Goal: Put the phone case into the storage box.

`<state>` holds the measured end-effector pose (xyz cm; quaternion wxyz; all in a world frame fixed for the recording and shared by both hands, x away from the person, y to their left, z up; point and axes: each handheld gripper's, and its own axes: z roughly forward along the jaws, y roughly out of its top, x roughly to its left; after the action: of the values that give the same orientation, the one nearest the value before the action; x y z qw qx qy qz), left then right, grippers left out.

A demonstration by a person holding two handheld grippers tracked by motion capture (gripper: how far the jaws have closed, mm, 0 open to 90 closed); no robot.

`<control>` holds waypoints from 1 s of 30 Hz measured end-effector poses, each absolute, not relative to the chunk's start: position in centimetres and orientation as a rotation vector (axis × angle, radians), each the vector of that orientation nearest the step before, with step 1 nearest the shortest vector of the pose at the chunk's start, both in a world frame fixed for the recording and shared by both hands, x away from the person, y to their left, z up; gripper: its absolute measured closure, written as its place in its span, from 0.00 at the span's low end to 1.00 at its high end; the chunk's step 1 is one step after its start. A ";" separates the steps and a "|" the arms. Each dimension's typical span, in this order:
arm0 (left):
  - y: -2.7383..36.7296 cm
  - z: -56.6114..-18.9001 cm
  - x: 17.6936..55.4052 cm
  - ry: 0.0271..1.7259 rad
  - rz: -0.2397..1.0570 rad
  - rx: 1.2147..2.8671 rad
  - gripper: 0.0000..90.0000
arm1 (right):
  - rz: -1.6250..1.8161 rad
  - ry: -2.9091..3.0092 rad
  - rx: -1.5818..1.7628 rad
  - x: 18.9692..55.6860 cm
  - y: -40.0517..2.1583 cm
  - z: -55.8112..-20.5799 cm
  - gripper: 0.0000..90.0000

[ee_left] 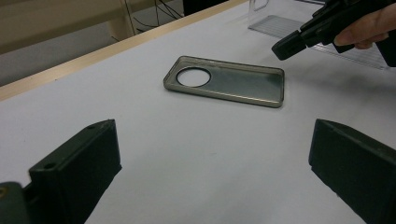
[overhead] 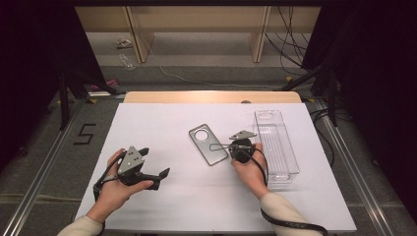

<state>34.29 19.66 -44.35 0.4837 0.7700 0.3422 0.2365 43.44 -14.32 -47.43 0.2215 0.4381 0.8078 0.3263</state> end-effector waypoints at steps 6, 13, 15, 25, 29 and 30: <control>19.6 -44.4 34.3 0.838 0.574 1.874 0.02 | 0.891 2.244 1.220 43.5 -14.2 -47.8 1.00; 19.7 -44.4 34.3 0.837 0.577 1.874 0.02 | 0.873 2.254 1.233 43.7 -14.3 -48.3 1.00; 19.7 -44.4 34.3 0.837 0.577 1.874 0.02 | 0.874 2.255 1.235 43.7 -14.3 -48.4 1.00; 19.7 -44.4 34.3 0.835 0.577 1.876 0.02 | 0.865 2.269 1.240 43.7 -14.2 -48.6 1.00; 19.7 -44.4 34.3 0.835 0.578 1.876 0.02 | 0.860 2.271 1.243 43.7 -14.2 -48.6 1.00; 19.7 -44.4 34.3 0.837 0.577 1.875 0.02 | 0.860 2.271 1.243 43.7 -14.2 -48.6 1.00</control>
<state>34.30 19.65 -44.38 0.4833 0.7696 0.3436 0.2369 43.70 -14.25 -48.63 0.2054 0.4461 0.8146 0.3085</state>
